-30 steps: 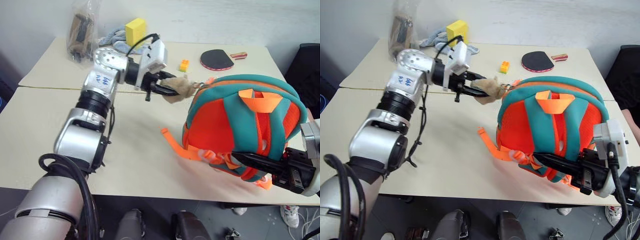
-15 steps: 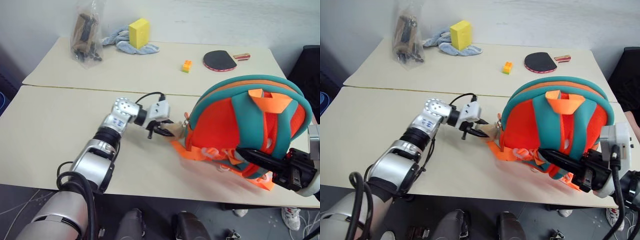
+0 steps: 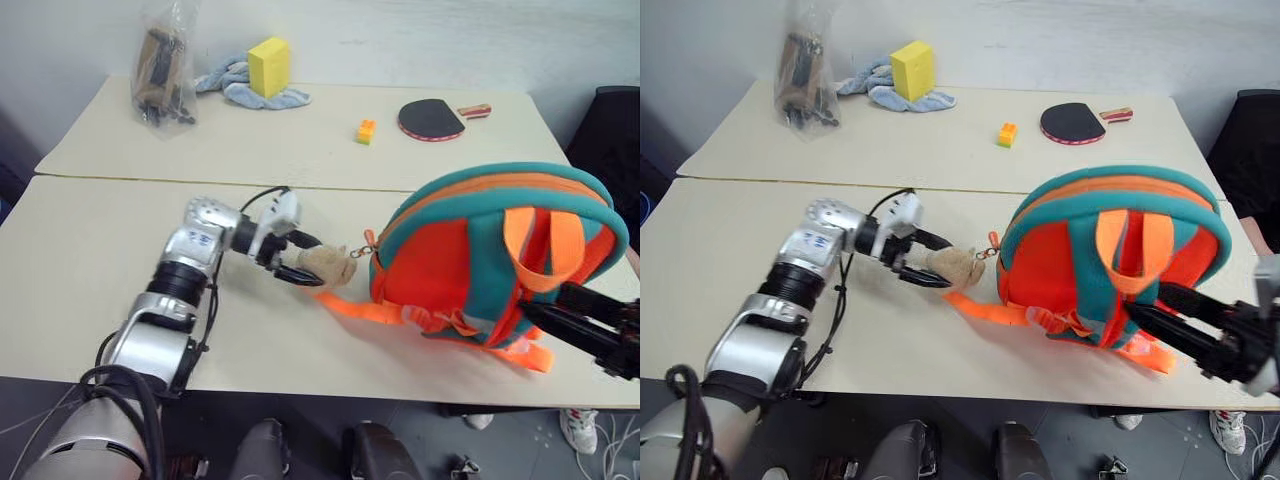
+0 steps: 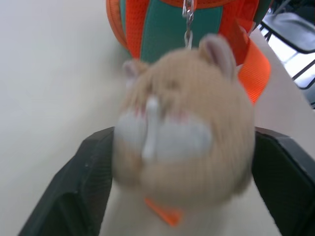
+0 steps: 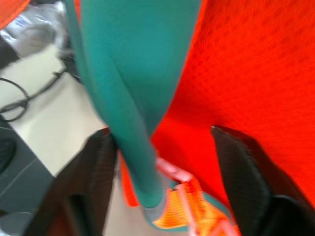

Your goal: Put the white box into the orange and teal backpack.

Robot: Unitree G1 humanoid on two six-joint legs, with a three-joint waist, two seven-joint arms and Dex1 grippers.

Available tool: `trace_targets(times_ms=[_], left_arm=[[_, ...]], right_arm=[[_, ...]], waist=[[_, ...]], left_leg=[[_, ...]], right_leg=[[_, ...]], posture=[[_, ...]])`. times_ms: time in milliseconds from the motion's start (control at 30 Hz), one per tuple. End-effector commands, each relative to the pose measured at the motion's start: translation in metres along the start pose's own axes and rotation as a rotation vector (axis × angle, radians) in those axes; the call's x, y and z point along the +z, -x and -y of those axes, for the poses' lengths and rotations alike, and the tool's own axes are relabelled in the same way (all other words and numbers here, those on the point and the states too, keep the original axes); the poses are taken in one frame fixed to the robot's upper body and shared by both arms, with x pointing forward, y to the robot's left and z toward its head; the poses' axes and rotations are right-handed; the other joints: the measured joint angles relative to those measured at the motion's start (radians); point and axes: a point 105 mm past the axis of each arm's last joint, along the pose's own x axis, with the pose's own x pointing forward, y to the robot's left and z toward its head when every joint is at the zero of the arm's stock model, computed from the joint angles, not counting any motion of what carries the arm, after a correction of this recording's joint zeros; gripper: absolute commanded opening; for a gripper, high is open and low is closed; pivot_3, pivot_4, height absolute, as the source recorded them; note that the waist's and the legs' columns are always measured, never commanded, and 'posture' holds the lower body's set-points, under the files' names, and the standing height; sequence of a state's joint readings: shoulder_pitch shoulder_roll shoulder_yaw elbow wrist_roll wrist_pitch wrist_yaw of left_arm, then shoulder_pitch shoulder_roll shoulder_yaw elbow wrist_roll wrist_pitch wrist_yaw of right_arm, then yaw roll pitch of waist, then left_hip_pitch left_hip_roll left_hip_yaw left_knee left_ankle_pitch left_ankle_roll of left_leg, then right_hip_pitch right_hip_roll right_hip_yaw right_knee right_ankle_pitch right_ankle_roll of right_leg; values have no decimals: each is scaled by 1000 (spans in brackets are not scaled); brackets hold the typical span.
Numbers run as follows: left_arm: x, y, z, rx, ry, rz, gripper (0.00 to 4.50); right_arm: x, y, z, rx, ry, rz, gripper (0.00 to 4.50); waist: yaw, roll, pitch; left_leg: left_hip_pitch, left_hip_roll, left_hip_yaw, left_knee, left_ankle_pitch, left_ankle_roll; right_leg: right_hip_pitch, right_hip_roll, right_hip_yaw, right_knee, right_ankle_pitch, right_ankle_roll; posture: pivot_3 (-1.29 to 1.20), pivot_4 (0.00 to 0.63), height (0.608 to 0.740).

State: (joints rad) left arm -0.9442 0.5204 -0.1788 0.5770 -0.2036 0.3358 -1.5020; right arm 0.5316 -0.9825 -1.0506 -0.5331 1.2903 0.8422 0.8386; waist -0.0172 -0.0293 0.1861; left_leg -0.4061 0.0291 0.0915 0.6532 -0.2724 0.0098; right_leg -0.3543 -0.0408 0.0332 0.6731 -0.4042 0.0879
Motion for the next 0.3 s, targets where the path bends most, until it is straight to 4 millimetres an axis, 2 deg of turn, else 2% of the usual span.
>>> trace_targets(times_ms=[33, 200, 300], left_arm=[[42, 53, 27, -63, 49, 147, 4500], [57, 102, 33, 79, 24, 160, 4500], [51, 106, 30, 155, -10, 138, 4500]], right_arm=[[24, 50, 16, -60, 26, -2, 4345], [39, 87, 41, -178, 52, 11, 4430], [45, 89, 49, -201, 41, 75, 4430]], waist=[[-7, -1, 0], [-9, 0, 0], [-10, 0, 0]], left_leg=[[0, 0, 0, -1, 0, 0], [3, 0, 0, -3, 0, 0], [8, -1, -1, -5, -1, 1]], right_leg=[[0, 0, 0, -1, 0, 0], [5, 0, -1, -6, 0, 0], [11, -1, -2, -10, 0, 0]], posture=[[0, 150, 740], [0, 150, 740], [0, 150, 740]])
